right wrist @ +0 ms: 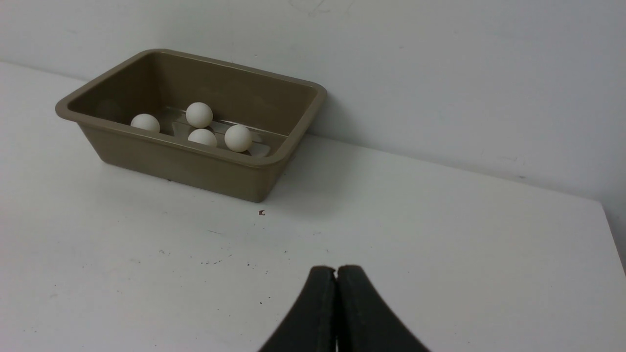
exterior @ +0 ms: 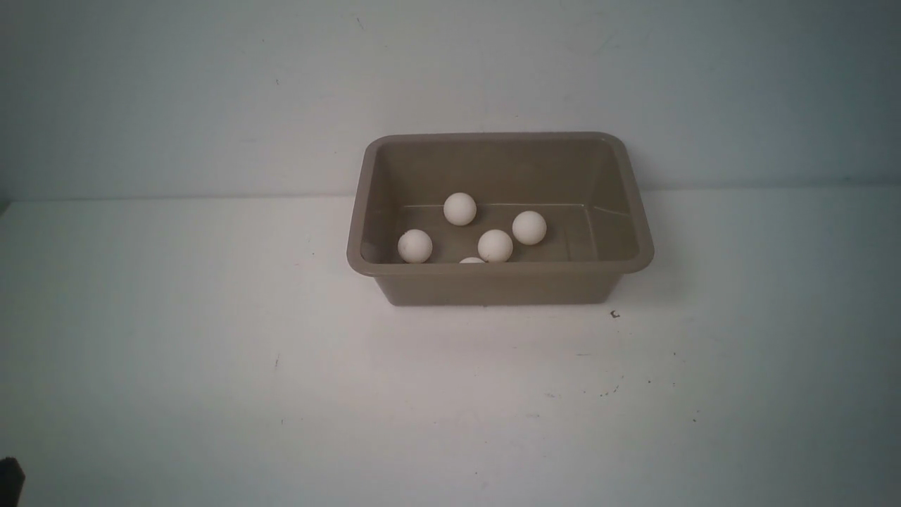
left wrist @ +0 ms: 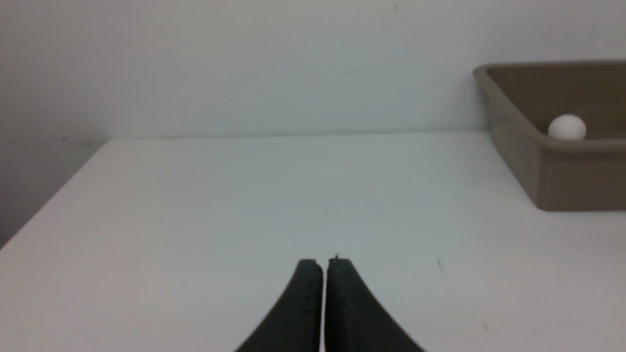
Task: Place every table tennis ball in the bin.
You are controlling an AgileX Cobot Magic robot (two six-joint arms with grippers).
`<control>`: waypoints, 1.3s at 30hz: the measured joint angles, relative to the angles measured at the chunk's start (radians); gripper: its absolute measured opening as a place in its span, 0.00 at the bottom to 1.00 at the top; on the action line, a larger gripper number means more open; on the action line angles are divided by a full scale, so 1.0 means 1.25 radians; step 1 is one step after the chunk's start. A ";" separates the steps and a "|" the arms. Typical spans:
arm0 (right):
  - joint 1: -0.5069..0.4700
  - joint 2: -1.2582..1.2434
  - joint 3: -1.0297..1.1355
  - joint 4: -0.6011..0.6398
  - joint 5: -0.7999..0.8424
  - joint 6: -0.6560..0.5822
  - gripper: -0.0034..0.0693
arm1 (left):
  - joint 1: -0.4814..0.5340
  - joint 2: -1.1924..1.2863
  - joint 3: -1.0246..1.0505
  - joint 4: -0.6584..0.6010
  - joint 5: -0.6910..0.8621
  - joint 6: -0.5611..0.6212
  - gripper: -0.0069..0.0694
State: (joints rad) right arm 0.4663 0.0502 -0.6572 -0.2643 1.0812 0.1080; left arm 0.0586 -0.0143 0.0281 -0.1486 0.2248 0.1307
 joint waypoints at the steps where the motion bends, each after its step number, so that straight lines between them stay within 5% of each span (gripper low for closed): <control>1: 0.000 0.000 0.000 0.000 0.000 0.000 0.03 | 0.000 0.000 0.000 0.006 0.012 0.000 0.09; 9: 0.000 0.000 0.000 0.000 0.000 0.000 0.03 | 0.000 0.000 0.000 0.010 0.113 -0.004 0.09; 32: 0.000 0.000 0.000 -0.011 -0.003 0.004 0.03 | 0.000 0.000 0.000 -0.007 0.113 -0.009 0.09; 39: -0.125 0.000 0.040 -0.001 -0.305 0.074 0.03 | 0.000 0.000 0.000 -0.007 0.113 -0.009 0.09</control>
State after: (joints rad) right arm 0.3098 0.0502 -0.6074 -0.2661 0.7001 0.2002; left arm 0.0586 -0.0143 0.0281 -0.1574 0.3662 0.1190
